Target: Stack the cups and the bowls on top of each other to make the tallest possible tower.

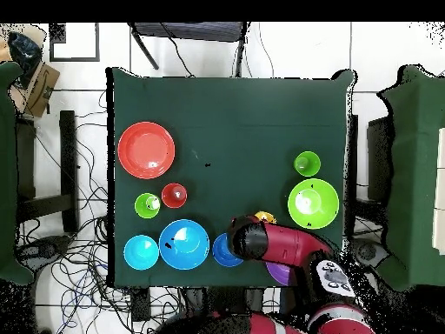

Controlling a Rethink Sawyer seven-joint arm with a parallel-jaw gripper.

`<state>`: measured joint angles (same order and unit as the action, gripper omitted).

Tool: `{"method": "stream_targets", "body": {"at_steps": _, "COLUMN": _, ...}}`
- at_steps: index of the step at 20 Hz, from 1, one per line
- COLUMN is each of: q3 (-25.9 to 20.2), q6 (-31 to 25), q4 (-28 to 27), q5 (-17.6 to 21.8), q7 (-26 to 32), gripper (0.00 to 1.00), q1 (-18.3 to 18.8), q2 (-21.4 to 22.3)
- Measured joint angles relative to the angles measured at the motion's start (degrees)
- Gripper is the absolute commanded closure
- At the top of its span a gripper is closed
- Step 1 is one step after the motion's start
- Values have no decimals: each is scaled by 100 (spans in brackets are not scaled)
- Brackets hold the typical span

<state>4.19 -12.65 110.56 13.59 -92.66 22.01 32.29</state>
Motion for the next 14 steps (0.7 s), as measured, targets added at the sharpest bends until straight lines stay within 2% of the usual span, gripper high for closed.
{"method": "stream_targets", "body": {"at_steps": 5, "q3": -35, "q6": -74, "q4": -94, "q5": -216, "q7": 0, "gripper": 100, "q1": -114, "q2": 5}}
{"method": "stream_targets", "body": {"at_steps": 14, "q3": -39, "q6": -502, "q4": -666, "q5": -699, "q7": 0, "gripper": 100, "q1": -629, "q2": -43}}
